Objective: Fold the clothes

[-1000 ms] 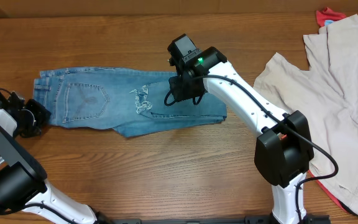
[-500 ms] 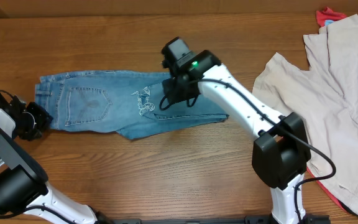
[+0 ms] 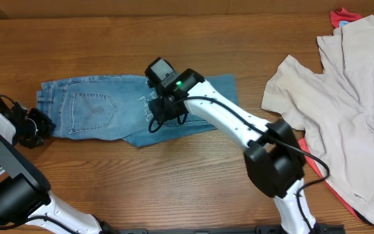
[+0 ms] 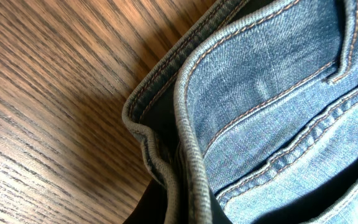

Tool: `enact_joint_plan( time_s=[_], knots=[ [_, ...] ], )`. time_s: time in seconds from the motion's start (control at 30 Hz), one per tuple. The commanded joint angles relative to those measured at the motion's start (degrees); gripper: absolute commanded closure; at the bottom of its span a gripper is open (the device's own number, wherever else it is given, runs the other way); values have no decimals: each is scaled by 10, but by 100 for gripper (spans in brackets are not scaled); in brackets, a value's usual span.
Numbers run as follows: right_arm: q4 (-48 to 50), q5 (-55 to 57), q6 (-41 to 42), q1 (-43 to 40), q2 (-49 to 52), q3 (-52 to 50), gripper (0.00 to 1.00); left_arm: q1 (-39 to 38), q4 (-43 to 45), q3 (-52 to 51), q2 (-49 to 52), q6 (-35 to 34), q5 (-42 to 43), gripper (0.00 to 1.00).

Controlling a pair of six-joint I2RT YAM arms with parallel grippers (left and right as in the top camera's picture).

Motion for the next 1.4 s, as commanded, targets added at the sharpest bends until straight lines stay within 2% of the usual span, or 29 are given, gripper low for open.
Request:
enact_joint_plan(
  time_s=[0.0, 0.13, 0.23, 0.3, 0.4, 0.43, 0.67, 0.93, 1.37],
  knots=[
    [17, 6, 0, 13, 31, 2, 37, 1, -6, -9, -12, 2, -4, 96],
    [38, 5, 0, 15, 56, 2, 36, 1, -6, -9, -12, 2, -4, 96],
    [38, 5, 0, 16, 65, 2, 44, 1, -6, -9, -12, 2, -4, 96],
    [38, 5, 0, 16, 65, 2, 58, 1, -5, -9, -12, 2, -4, 95],
    [39, 5, 0, 16, 65, 3, 90, 1, -5, -9, -12, 2, -4, 95],
    [38, 5, 0, 16, 65, 3, 96, 1, -5, -9, -12, 2, -4, 95],
    [37, 5, 0, 16, 50, 18, 96, 1, -6, -9, -12, 2, -4, 94],
    [33, -26, -2, 17, 38, 109, 96, 1, -6, -9, -12, 2, -4, 94],
    [56, -40, -2, 43, 64, 111, 96, 1, -4, -9, -12, 2, -4, 94]
  ],
)
